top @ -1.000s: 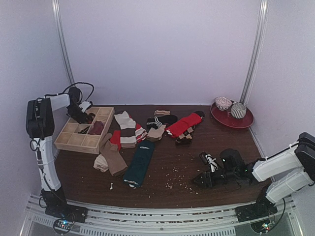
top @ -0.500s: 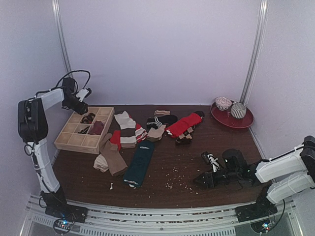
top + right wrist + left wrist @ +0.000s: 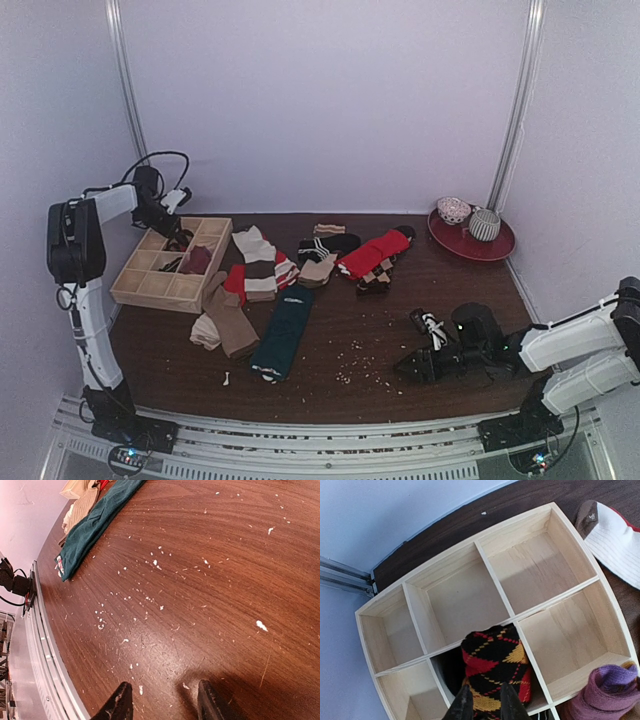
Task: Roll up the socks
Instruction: Adjust the pair of socks in the storage box.
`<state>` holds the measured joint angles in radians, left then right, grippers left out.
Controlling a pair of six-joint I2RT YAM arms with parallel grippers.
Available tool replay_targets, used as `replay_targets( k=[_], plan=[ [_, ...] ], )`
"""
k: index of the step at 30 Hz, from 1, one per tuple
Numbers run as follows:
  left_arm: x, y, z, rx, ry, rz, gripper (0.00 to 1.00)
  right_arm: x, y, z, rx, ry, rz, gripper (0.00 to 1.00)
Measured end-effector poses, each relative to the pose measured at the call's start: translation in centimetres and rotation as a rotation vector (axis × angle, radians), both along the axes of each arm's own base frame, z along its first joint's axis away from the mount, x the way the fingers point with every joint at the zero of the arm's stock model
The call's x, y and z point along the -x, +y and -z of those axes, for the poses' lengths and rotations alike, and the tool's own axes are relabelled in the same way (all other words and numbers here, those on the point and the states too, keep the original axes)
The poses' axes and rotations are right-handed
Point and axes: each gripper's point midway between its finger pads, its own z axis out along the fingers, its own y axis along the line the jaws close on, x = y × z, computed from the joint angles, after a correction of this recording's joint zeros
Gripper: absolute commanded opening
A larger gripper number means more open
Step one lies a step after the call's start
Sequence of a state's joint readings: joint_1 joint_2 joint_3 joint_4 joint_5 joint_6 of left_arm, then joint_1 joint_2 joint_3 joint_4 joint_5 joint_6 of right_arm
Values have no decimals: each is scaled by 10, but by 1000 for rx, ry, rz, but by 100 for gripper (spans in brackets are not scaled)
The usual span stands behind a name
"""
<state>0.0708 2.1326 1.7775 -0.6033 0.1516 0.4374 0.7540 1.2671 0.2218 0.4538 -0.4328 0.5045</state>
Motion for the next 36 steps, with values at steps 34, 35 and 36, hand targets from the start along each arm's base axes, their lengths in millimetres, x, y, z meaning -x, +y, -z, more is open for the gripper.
replay_targets(
  k=[34, 35, 36],
  plan=[
    [-5, -2, 47, -197, 89, -51, 64, 1, -2, 2, -10, 10, 15, 46],
    [-4, -2, 46, -194, 86, -53, 75, 1, -2, 1, -12, 6, 16, 46],
    [-4, 0, 43, -199, 74, -59, 79, 1, -2, 0, -13, 2, 16, 47]
  ],
)
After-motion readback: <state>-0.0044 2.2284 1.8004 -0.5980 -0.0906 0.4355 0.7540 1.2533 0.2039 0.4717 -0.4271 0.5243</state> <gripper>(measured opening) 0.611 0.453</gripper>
